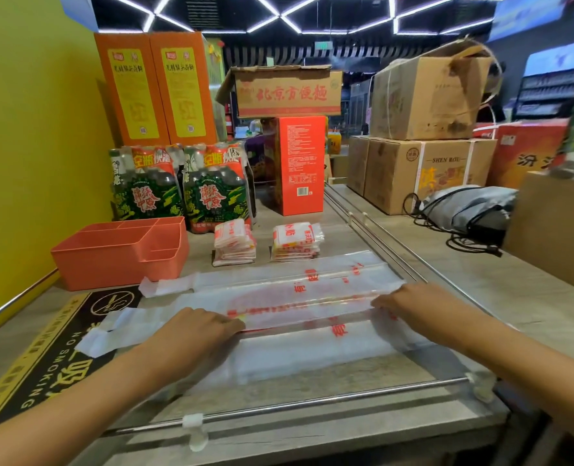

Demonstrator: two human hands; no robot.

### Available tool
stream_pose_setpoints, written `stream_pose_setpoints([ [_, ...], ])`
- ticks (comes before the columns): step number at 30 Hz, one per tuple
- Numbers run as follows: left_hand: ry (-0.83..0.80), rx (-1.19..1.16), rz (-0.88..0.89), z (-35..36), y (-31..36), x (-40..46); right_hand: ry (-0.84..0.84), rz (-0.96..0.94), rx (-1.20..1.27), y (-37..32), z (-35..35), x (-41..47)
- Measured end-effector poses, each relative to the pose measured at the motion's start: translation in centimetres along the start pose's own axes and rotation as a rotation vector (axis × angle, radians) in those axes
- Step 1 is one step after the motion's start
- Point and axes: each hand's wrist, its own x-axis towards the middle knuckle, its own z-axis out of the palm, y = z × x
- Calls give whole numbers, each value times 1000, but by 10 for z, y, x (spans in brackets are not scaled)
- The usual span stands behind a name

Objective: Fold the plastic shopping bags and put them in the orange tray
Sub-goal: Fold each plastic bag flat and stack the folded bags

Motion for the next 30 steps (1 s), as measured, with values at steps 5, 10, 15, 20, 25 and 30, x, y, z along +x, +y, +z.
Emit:
stream_pose_setpoints([
  [5, 69, -112, 17, -5, -3, -2, 147, -54, 139, -12, 0, 3],
  [10, 42, -193, 3, -8, -6, -4, 89, -230, 394, -57, -8, 38],
  [15, -259, -222, -172, -9, -19, -8, -101, -256, 478, -70, -6, 67],
  [20, -394, -446, -243, -9, -33, -12, -23, -243, 516, -68, -2, 68],
  [25, -313, -471, -238, -24, -45, -18, -12, -250, 502, -51, -3, 68],
  [30, -296, -527, -345, -42, -71, -21, 18, -224, 485, -24, -21, 77],
])
